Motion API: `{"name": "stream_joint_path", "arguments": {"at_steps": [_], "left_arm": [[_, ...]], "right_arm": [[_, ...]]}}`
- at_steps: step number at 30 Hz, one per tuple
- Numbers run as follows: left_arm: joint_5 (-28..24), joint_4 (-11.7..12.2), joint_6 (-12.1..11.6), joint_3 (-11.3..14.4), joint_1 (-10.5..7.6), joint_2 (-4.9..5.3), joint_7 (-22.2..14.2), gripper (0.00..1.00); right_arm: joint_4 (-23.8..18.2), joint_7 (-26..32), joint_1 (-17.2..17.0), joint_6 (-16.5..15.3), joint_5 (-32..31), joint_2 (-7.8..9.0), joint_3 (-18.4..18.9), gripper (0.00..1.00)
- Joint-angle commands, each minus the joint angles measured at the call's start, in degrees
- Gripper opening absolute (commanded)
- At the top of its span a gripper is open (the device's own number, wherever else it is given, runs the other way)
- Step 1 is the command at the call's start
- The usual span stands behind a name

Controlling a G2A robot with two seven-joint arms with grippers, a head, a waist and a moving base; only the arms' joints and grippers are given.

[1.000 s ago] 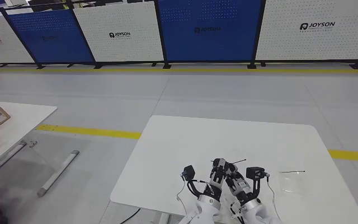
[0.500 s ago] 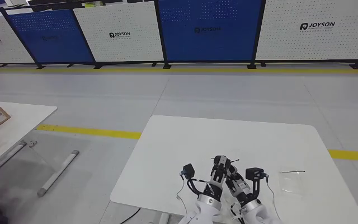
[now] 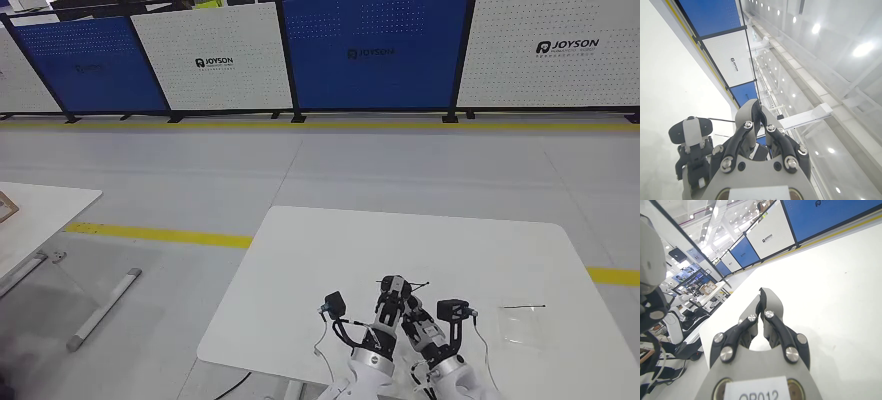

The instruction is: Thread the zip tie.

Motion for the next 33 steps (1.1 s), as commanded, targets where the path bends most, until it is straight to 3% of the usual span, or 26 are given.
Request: {"name": "stream_joint_path", "arguments": {"at_steps": [1,6,8,9,10,12,17,33], "left_arm": [[0.01,-0.13,-0.06,0.13,0.01,0.17,0.17,0.0],[-0.16,0.07,0.31,0.44,-0.15,0.35,0.99,0.0],[-0.09,0.37,0.8,0.47,-0.21,0.32,1.81,0.0],[-0.14,0.55,1.09,0.47,-0.26,0.29,2.04,0.0],[-0.34,0.82,1.51,0.38,-0.38,0.24,2.25,0.0],[-0.88,1.46,2.05,0.21,-0.92,0.12,2.51,0.0],[-1.31,2.48,2.33,0.29,-1.71,-0.1,2.9,0.0],[-0.43,3.88,2.65,0.98,-1.93,-0.41,3.08,0.0]], "right_arm": [[0.24,-0.07,0.15,0.05,0.04,-0.02,-0.11,0.0],[0.11,-0.76,0.08,0.0,0.57,-0.04,-0.02,0.0],[-0.39,-1.47,-0.45,-0.58,1.37,0.04,0.5,0.38],[-0.69,-1.62,-0.74,-0.98,1.44,0.12,0.77,0.51],[-0.99,-1.73,-1.08,-1.29,1.4,0.2,1.05,0.59],[-1.61,-1.66,-1.79,-1.64,1.23,0.36,1.49,0.66],[-2.19,-1.48,-2.39,-1.61,0.74,0.52,1.72,0.45],[-4.23,-2.13,-2.32,-1.07,0.89,0.53,1.45,0.31]]}}
